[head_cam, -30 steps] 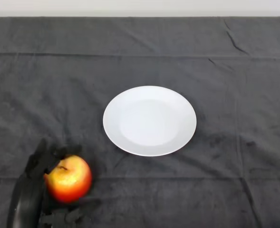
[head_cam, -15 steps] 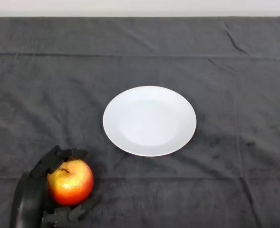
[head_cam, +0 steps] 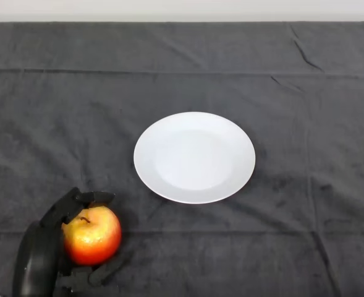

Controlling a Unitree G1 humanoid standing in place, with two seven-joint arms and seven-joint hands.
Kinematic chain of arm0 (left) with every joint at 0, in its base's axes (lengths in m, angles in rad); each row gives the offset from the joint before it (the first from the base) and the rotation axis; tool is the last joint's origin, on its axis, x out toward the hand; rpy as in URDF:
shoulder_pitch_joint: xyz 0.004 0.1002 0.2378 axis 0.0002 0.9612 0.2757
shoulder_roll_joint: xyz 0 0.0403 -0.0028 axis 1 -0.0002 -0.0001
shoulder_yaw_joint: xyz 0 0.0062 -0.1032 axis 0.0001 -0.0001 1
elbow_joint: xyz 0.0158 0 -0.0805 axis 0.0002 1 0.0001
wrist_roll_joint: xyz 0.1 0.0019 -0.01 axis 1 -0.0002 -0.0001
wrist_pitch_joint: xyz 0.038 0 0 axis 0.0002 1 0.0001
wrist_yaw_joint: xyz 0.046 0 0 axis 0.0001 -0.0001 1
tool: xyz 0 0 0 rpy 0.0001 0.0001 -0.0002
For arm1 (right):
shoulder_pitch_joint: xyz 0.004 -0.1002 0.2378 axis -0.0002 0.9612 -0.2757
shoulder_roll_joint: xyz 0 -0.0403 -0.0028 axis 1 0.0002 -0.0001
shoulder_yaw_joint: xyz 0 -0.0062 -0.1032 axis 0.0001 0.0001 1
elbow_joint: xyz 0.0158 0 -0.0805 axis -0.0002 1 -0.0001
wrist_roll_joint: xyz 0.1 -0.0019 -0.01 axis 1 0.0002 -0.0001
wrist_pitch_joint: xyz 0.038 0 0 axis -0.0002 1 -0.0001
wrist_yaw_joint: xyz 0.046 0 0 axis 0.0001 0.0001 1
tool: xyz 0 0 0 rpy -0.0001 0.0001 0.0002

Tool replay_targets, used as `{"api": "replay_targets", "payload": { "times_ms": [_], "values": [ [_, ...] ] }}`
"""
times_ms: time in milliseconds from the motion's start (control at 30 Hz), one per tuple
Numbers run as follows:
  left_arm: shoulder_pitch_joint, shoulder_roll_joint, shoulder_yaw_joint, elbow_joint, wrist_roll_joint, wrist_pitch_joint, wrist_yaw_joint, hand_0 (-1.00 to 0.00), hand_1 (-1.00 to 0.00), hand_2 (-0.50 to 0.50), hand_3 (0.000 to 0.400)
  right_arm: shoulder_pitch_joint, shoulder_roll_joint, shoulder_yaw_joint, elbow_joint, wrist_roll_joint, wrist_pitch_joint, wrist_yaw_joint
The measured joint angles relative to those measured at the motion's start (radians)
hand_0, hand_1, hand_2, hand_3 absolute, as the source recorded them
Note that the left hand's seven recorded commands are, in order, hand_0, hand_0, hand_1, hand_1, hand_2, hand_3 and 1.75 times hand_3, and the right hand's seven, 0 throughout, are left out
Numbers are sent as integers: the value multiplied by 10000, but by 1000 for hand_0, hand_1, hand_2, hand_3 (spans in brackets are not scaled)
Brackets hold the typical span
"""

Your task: Move the apple to the plate

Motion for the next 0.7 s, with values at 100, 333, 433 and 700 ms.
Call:
{"api": "replay_targets", "payload": {
  "times_ms": [100,333,433,700],
  "values": [
    [-38,57,68,-102,1,26,-3,-1000,-1000,0,400,0,0,0,0,0,0,0],
    [-423,60,79,-111,14,387,-32,-1000,-1000,0,400,0,0,0,0,0,0,0],
    [-711,58,81,-144,19,609,-78,-1000,-1000,0,400,0,0,0,0,0,0,-1],
    [-1420,46,78,-150,182,1037,-135,-1000,-1000,0,400,0,0,-1,0,0,0,-1]
  ]
}}
